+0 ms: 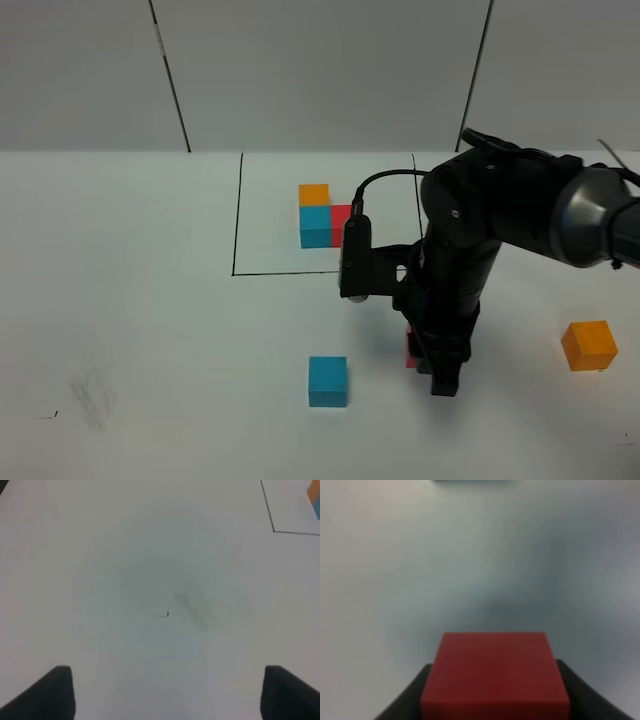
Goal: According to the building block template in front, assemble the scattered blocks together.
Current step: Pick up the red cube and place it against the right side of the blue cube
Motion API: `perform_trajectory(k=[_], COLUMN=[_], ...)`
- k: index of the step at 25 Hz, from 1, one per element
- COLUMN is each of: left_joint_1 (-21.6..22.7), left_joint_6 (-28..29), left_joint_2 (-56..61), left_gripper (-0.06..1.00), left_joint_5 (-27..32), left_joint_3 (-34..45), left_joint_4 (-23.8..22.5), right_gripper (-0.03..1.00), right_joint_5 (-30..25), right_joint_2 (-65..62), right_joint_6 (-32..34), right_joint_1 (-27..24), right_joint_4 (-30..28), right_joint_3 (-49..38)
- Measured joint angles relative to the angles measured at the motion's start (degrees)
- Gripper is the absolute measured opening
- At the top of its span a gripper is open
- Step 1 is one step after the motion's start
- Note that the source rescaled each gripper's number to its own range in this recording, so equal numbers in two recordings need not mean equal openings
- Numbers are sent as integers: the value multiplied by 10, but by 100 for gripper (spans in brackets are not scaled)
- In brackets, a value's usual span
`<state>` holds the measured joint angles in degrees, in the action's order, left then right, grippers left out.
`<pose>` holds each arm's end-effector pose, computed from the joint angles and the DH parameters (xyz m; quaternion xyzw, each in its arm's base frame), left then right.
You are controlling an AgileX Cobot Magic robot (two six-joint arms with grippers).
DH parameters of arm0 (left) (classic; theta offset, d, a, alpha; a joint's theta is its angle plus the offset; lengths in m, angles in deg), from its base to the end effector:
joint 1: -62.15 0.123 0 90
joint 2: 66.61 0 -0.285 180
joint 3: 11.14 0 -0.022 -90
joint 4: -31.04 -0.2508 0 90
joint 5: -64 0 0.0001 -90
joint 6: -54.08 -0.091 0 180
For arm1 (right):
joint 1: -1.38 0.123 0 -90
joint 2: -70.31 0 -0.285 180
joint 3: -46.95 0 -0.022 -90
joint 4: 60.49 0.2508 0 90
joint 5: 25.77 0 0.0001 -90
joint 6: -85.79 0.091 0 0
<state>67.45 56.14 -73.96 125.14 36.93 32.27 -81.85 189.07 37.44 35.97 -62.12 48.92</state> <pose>-0.0071 -0.0024 0.2792 -0.0541 0.8489 0.0041 0.5258 0.3158 0.2152 0.1892 -0.6663 0.7430 -0.0196 0.0603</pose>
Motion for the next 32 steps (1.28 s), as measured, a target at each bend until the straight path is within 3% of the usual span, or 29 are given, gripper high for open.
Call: perform_trajectory(k=[8, 13, 21, 32], left_joint_1=[0, 0, 0, 0], left_joint_6=[0, 0, 0, 0], left_joint_2=[0, 0, 0, 0], left_gripper=[72, 72, 72, 72], left_joint_5=[0, 0, 0, 0], left_joint_3=[0, 0, 0, 0], left_joint_4=[0, 0, 0, 0], right_gripper=[0, 0, 0, 0], right_joint_5=[-25, -11, 31, 54], right_joint_2=[62, 75, 97, 98], right_joint_6=[47, 53, 51, 36], right_joint_1=[6, 12, 63, 64], right_joint_4=[16, 16, -27, -12], right_joint_3=[27, 27, 27, 28])
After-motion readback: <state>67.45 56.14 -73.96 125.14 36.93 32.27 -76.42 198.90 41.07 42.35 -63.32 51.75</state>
